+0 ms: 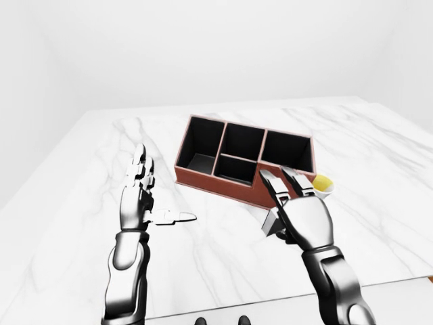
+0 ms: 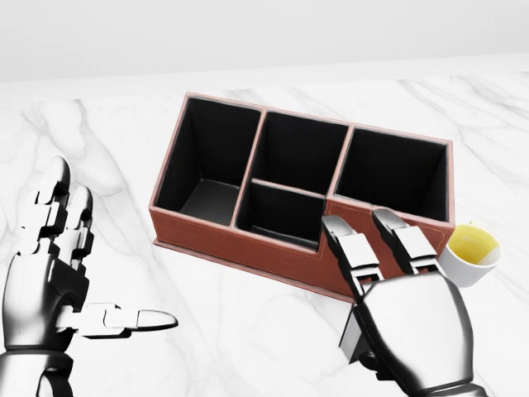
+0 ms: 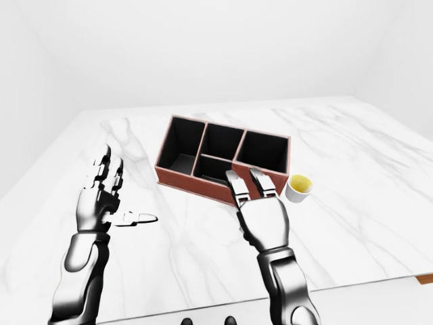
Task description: Pick up the book and place it in the right compartment of the caddy.
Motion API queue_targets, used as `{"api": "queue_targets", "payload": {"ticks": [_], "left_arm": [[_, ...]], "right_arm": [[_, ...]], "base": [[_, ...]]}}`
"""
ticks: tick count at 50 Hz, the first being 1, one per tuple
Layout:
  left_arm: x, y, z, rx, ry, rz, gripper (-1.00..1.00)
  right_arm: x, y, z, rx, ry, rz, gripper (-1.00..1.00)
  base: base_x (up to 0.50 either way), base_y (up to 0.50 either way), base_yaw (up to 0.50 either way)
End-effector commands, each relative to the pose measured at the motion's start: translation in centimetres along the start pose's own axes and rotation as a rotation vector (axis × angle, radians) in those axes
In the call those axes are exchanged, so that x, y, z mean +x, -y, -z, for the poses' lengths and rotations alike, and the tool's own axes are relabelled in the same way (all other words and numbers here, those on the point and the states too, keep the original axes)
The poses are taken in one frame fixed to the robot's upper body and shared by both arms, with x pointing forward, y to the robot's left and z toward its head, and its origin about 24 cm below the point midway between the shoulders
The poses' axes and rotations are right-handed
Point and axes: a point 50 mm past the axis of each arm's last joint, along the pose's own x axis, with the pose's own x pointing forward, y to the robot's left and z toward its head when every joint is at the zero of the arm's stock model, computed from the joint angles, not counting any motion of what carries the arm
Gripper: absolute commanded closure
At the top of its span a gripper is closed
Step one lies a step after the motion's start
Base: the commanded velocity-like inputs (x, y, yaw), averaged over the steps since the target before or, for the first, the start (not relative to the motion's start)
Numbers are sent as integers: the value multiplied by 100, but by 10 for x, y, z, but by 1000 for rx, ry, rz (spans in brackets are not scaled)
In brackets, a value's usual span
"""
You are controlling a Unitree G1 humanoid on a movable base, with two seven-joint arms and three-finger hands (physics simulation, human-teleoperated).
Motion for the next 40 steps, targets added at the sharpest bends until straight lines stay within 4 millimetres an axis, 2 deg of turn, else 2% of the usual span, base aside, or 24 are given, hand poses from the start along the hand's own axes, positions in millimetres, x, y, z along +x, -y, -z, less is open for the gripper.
{"api": "queue_targets", "payload": {"ticks": [1, 3, 11, 20, 26, 27, 28, 34, 40], "left_arm": [[-1, 1, -1, -13, -4, 5, -100], [-1, 1, -1, -14, -6, 5, -100], [0, 0, -1, -14, -9, 1, -100], [-1, 1, -1, -19, -12, 4, -100], [0, 0, 0, -20, -19, 0, -100], [-1, 2, 14, -23, -17, -1, -100], [-1, 2, 21, -25, -39, -3, -100], [-2, 2, 23, -26, -50, -10, -100], [-1, 0, 23, -22, -49, -19, -100]], "right_arm": [[-9, -6, -2, -205, -2, -52, -59], [-8, -6, -2, -226, 3, -47, -48], [-1, -6, 6, -278, -4, -54, -35], [15, -14, 19, -276, -26, -106, -33], [32, -32, 25, -265, -23, -179, -33], [33, -35, 26, -268, -23, -191, -33], [36, -40, 26, -271, -16, -204, -33], [43, -60, 27, -290, 3, -255, -34], [42, -76, 29, -294, 14, -302, -27]], "base": [[0, 0, 0], [0, 0, 0], [0, 0, 0], [0, 0, 0], [0, 0, 0], [0, 0, 0], [0, 0, 0], [0, 0, 0], [0, 0, 0]]}}
